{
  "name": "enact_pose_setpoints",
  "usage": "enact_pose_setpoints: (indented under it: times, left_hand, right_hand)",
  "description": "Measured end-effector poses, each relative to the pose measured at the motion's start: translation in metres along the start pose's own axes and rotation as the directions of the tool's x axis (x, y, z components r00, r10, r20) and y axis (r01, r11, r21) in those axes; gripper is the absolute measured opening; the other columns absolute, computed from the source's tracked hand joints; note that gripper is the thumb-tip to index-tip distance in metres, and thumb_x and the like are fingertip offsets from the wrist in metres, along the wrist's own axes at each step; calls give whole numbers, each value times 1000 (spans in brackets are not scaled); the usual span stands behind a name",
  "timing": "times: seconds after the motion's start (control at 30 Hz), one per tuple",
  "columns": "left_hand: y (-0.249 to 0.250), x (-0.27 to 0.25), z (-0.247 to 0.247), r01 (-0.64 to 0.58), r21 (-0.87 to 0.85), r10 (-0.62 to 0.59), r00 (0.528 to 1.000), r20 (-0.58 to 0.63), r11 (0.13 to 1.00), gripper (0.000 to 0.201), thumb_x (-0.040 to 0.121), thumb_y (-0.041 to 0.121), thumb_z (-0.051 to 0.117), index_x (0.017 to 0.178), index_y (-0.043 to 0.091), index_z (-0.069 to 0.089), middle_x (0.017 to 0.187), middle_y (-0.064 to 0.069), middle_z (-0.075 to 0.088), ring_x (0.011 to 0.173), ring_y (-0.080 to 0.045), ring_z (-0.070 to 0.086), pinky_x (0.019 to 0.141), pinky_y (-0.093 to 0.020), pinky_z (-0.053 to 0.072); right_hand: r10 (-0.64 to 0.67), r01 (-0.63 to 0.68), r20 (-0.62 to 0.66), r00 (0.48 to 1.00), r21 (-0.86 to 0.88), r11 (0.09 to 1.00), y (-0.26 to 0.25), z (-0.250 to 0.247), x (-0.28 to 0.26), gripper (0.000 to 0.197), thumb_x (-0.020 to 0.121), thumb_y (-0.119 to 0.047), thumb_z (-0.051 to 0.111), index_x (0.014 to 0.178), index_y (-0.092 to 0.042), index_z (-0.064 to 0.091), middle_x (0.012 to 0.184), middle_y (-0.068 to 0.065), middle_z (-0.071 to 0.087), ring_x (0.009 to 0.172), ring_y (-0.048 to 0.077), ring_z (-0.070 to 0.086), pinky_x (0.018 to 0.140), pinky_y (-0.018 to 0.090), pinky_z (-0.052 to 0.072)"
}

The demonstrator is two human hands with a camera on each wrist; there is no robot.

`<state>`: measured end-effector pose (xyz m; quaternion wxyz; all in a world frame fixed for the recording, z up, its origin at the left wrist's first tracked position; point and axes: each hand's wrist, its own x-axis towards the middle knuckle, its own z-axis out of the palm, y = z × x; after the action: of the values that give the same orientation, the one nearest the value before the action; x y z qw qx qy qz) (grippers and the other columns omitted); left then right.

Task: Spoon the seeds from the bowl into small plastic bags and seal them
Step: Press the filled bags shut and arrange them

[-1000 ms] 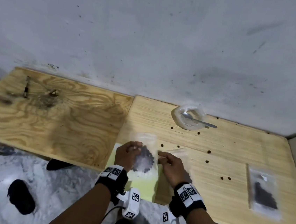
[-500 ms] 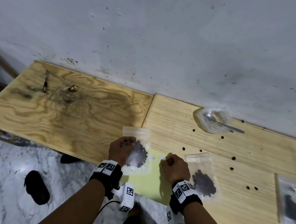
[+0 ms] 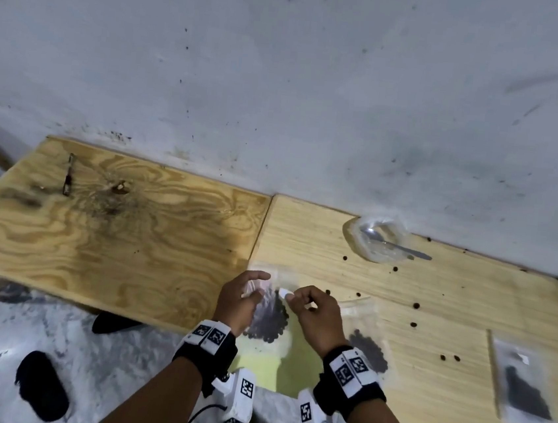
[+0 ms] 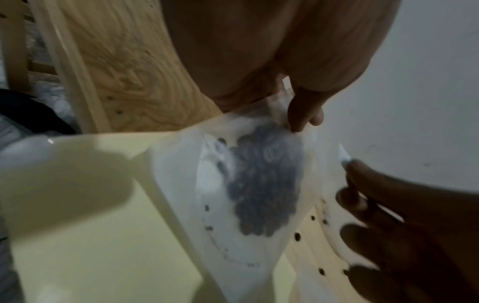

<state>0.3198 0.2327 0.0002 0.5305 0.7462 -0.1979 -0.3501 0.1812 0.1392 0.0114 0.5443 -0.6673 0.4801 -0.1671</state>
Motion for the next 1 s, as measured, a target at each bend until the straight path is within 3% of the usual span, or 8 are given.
enact_pose_setpoints:
  times: [0.07, 0.13, 0.23, 0.3, 0.37, 0.47, 0.7, 1.0]
  left_hand:
    - [11, -5, 8, -39, -19, 40, 996, 78, 999, 43, 85, -10, 56, 103, 27, 69, 99, 4, 69, 80, -1, 60, 65, -10, 47]
    - [19, -9, 15, -55, -30, 58, 988, 143, 998, 51, 84, -13, 55, 113, 27, 66, 118, 11, 63, 109, -2, 55, 76, -4, 44]
    - [24, -13, 22, -46, -39, 53, 982, 180, 998, 60, 81, -14, 57, 117, 33, 64, 127, 17, 59, 121, -10, 50, 99, -24, 43]
    - [27, -14, 25, -46, -53, 55, 983, 176, 998, 61, 78, -14, 58, 114, 35, 65, 125, 18, 60, 121, -12, 53, 106, -35, 42]
    - [31, -16, 29, -40, -75, 52, 985, 164, 996, 58, 77, -12, 60, 110, 35, 67, 119, 19, 63, 116, -11, 57, 104, -36, 44]
    - [33, -17, 34, -33, -106, 42, 995, 90, 994, 38, 81, 1, 68, 103, 32, 70, 109, 15, 68, 106, -16, 62, 96, -34, 47]
    - [26, -17, 47, -80, 20, 78, 995, 64, 997, 31, 85, 6, 67, 92, 37, 67, 108, 12, 69, 106, -7, 59, 89, -25, 43]
    - [32, -23, 58, -51, 12, 49, 992, 115, 999, 38, 77, -4, 70, 99, 27, 69, 103, 16, 67, 95, 8, 58, 77, -8, 44]
  right_hand:
    - [-34, 33, -32, 999, -25, 999, -9, -1, 0, 23, 85, -18, 74, 66, -21, 61, 62, -9, 57, 60, 6, 54, 62, 23, 46]
    - [-4, 0, -70, 998, -54, 999, -15, -3, 1, 18, 83, -24, 74, 68, -20, 65, 64, -6, 64, 61, 12, 61, 65, 32, 53]
    - [46, -61, -115, 992, -130, 990, -19, -7, 1, 16, 82, -32, 72, 70, -24, 66, 68, -7, 69, 68, 13, 66, 72, 35, 57]
    - [57, -83, -150, 987, -177, 981, -21, -11, -2, 15, 81, -36, 71, 72, -26, 65, 72, -9, 68, 71, 11, 66, 73, 34, 56]
    - [46, -90, -209, 977, -203, 975, -23, -14, -7, 16, 79, -39, 73, 79, -28, 61, 83, -11, 63, 78, 10, 62, 74, 32, 52]
    - [36, -90, -283, 958, -178, 980, -20, -21, -10, 40, 72, -42, 81, 93, -26, 51, 97, -12, 50, 84, 7, 53, 73, 30, 44]
    - [75, -75, -245, 967, 10, 997, -10, -34, -13, 37, 73, -27, 85, 90, -13, 55, 83, -1, 58, 68, 11, 53, 64, 26, 42]
    - [31, -32, -214, 976, -3, 999, 2, -49, -15, 32, 70, -25, 86, 84, -19, 57, 85, -4, 60, 77, 10, 55, 67, 25, 42]
